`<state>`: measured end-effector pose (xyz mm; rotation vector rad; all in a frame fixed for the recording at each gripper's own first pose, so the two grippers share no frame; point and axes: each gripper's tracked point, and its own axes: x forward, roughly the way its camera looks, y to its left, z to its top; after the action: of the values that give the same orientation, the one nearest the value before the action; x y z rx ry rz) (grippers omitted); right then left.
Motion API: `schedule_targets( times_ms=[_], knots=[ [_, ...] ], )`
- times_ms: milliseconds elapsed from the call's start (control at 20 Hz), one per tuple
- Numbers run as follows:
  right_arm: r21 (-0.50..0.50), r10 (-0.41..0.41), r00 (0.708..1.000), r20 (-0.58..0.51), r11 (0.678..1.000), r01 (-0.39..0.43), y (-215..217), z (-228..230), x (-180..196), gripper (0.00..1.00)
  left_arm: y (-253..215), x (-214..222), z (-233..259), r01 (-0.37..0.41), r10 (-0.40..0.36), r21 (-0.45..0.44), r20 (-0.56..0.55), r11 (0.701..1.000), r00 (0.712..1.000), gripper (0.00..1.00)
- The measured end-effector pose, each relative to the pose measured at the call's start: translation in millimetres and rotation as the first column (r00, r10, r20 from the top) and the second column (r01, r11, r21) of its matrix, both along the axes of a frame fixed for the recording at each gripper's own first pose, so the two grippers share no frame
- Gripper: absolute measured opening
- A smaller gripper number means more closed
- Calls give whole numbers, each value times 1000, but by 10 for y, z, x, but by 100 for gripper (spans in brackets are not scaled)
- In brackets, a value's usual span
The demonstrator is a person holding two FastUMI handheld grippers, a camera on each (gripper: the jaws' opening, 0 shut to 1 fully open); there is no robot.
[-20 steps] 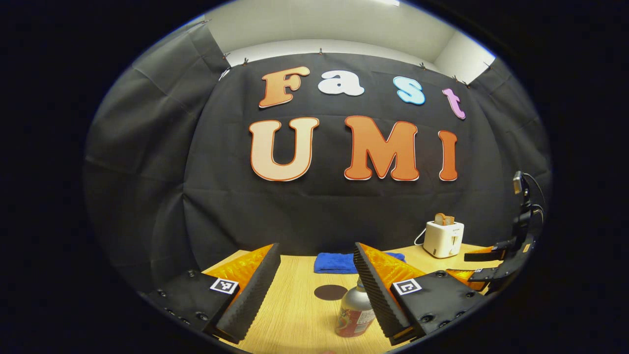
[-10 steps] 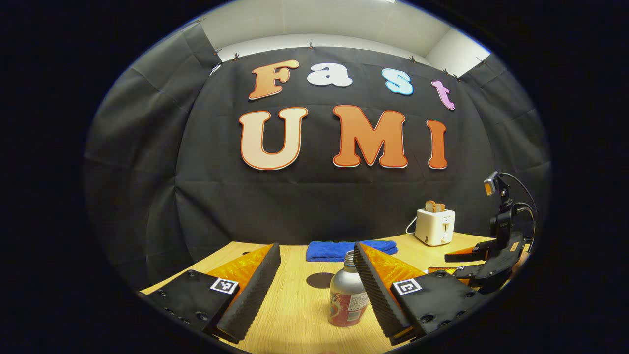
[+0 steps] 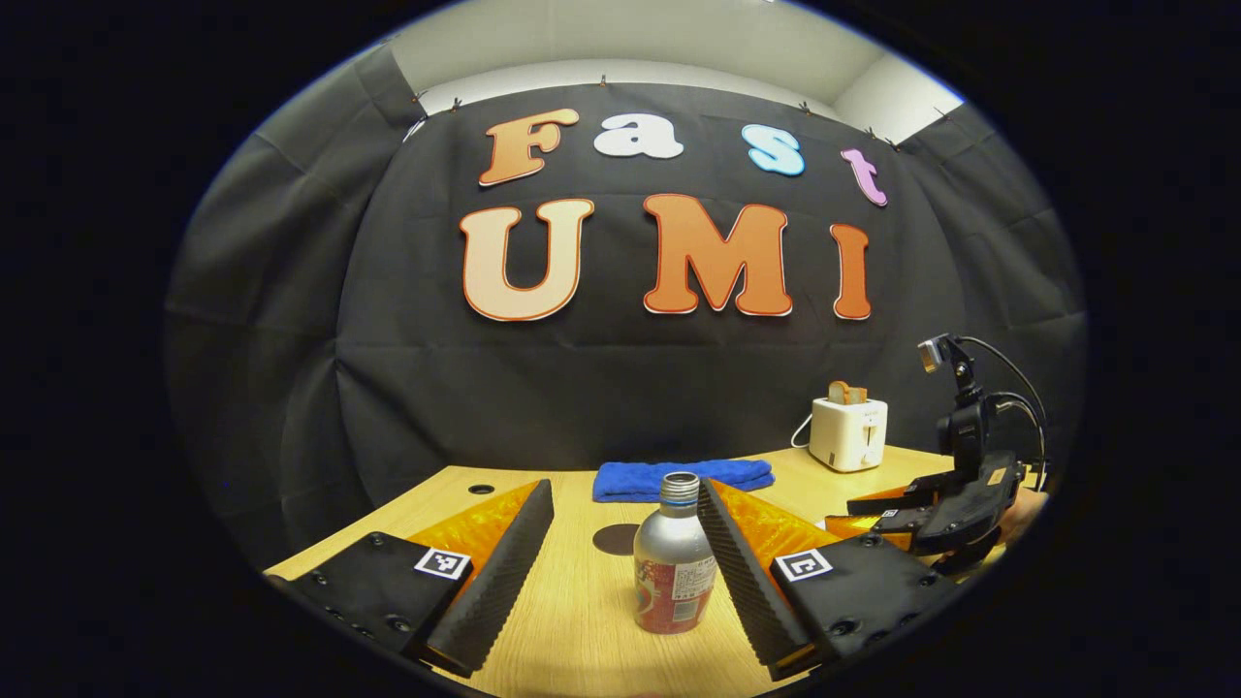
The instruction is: Open the teacup lid with one hand, grasp the water bottle and pour water into the teacup with the other hand; after pouring, place the water bottle on the coaster and then close the teacup lid.
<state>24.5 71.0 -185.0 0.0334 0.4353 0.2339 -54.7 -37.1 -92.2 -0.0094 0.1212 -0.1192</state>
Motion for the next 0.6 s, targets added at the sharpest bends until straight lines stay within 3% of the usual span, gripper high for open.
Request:
schedule_targets(
  times_ms=[300, 600],
  knots=[
    [-7, 18, 1000, 1, 1000, -18, 18, -15, 34, 28, -43, -5, -56, 19, -19, -2, -21, 1000, 1000, 99],
    [-19, 28, 999, 15, 999, -27, 5, -10, 31, 23, -111, -2, -138, 27, -26, 6, -42, 1000, 999, 99]
  ],
)
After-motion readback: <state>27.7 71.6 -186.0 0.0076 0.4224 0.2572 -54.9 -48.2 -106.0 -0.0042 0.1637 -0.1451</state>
